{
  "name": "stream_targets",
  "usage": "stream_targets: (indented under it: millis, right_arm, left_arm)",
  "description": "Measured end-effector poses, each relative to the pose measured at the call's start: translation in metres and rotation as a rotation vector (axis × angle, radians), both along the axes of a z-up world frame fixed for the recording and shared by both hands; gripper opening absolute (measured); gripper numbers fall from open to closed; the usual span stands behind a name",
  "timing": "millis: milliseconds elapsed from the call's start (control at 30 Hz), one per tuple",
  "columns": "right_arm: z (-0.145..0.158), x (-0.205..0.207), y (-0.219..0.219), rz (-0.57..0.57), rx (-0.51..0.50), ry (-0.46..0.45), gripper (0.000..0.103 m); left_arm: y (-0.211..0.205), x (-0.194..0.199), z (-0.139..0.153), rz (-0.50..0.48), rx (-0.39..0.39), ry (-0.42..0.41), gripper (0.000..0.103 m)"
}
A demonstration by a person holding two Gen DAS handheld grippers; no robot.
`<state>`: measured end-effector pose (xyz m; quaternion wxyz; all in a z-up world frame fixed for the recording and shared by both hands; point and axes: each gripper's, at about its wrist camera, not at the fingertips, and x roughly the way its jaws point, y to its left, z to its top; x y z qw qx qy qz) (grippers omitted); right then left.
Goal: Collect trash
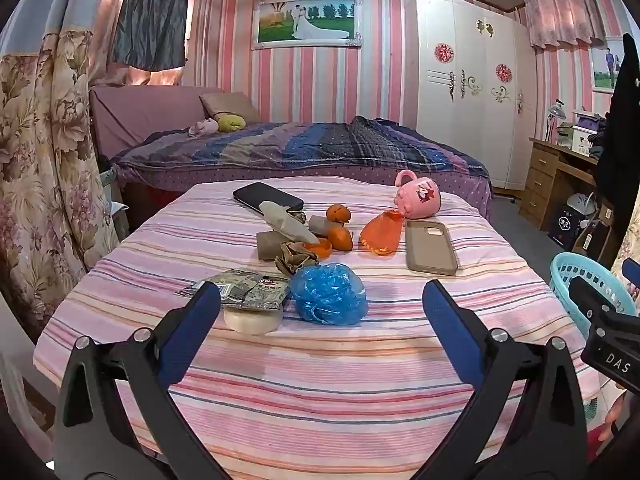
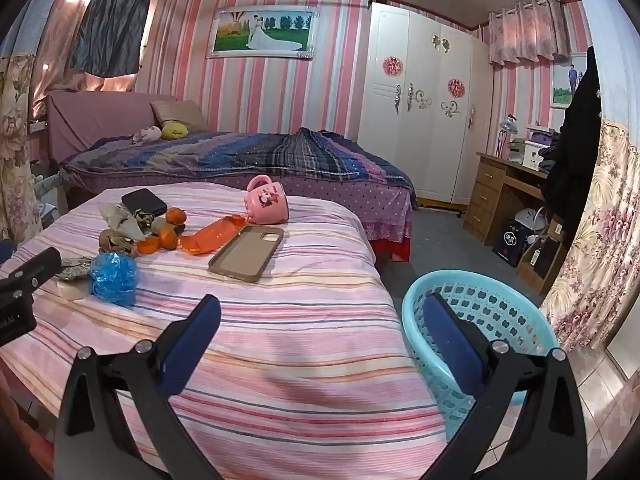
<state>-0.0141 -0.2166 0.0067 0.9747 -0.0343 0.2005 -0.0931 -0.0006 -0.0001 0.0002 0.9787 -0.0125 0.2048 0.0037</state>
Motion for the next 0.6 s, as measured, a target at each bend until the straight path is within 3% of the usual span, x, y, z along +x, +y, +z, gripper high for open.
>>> stream_targets:
  millis: [600]
  right_arm:
    - [-0.001,-0.0005,-0.0051,-0.002,0.01,-0.004,0.099]
  left_arm:
    - [0.003,0.0003,0.0001,0.004,0.024,0.005,0.098]
